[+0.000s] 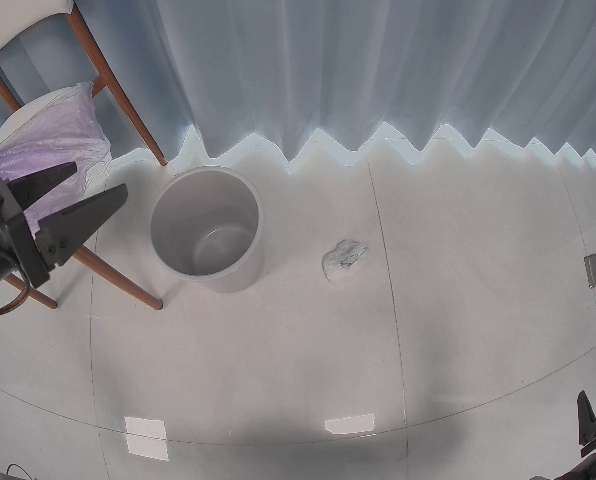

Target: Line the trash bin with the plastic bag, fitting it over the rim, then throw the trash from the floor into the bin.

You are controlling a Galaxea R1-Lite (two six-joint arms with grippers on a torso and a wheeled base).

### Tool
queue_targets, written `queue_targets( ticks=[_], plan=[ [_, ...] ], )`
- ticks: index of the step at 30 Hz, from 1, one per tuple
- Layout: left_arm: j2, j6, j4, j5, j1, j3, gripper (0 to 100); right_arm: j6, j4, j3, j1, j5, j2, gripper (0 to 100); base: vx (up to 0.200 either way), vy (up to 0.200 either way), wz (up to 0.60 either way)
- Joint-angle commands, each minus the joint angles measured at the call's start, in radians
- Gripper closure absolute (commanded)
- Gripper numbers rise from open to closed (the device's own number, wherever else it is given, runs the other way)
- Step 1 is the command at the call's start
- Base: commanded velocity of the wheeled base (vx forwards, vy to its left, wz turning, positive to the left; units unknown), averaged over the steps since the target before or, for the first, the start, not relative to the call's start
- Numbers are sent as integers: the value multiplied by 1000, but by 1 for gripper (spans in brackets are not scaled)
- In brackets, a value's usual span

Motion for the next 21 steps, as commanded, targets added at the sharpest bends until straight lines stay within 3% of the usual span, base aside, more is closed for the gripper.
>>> queue_targets(
  ticks=[1, 10, 12, 13, 15, 17, 21],
  plan=[
    [109, 100, 10, 74, 4, -84, 0, 0, 0, 18, 0, 0, -18, 0, 0, 0, 0],
    [214, 265, 26, 229, -5, -215, 0, 0, 0, 18, 0, 0, -18, 0, 0, 0, 0],
    [250, 314, 21, 330, -6, -229, 0, 0, 0, 18, 0, 0, -18, 0, 0, 0, 0],
    [250, 314, 21, 330, -6, -229, 0, 0, 0, 18, 0, 0, -18, 0, 0, 0, 0],
    [275, 409, 19, 490, 8, -227, 0, 0, 0, 18, 0, 0, -18, 0, 0, 0, 0],
    [273, 459, 22, 565, 32, -203, 0, 0, 0, 18, 0, 0, -18, 0, 0, 0, 0],
    [316, 556, -13, 586, 100, -195, 0, 0, 0, 18, 1, 0, -18, 0, 0, 0, 0]
  ],
)
